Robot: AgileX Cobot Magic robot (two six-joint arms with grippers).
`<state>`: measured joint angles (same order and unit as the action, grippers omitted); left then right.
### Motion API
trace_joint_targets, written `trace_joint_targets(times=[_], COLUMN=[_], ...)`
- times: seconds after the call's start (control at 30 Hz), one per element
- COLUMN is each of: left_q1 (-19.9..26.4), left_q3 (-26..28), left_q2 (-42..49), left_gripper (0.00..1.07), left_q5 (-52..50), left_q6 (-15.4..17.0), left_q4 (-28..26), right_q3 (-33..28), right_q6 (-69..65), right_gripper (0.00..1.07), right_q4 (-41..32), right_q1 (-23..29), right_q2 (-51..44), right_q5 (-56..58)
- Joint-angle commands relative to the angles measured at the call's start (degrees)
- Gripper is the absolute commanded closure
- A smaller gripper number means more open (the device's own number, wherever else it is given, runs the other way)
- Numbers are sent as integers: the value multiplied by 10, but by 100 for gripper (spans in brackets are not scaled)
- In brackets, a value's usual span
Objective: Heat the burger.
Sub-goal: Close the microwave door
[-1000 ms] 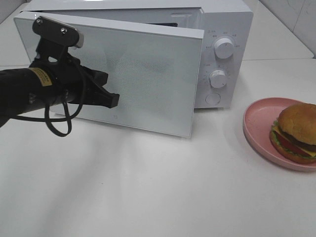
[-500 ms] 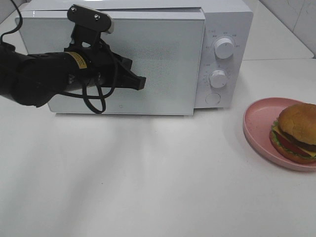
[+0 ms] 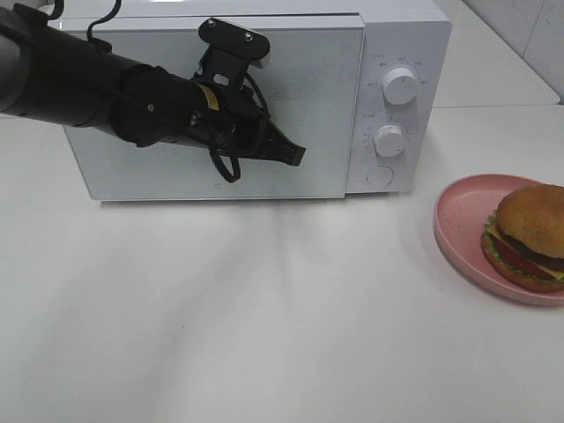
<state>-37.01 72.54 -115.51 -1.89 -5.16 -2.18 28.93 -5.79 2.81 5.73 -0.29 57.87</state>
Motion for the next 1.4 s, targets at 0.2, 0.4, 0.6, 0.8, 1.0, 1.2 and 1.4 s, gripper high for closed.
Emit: trace_joint_targets(times=[0.2, 0.4, 0.6, 0.8, 1.0, 1.2, 1.4], left_q1=[7, -11, -26, -45, -45, -45, -41], left_q3=[87, 125, 146, 149, 149, 149, 149], left_q2=[-31, -46, -48, -43, -14, 24, 70], left_gripper=[107, 107, 107, 107, 107, 107, 107], left_q5=[-26, -17, 60, 230, 385, 486, 600], left_q6=[1, -23, -23, -23, -22, -22, -12], left_q4=[-9, 0, 7, 17, 1, 1, 11], right_q3=[0, 0, 0, 0, 0, 0, 0], right_q6=[4, 4, 4, 4, 4, 4, 4], right_gripper=[55, 55, 55, 55, 55, 55, 55], right_q4=[2, 2, 2, 2, 2, 2, 2], right_q1=[-3, -3, -3, -3, -3, -3, -3], right_q2=[-14, -14, -14, -14, -14, -14, -14], right_q5=[-4, -4, -4, -4, -4, -4, -4])
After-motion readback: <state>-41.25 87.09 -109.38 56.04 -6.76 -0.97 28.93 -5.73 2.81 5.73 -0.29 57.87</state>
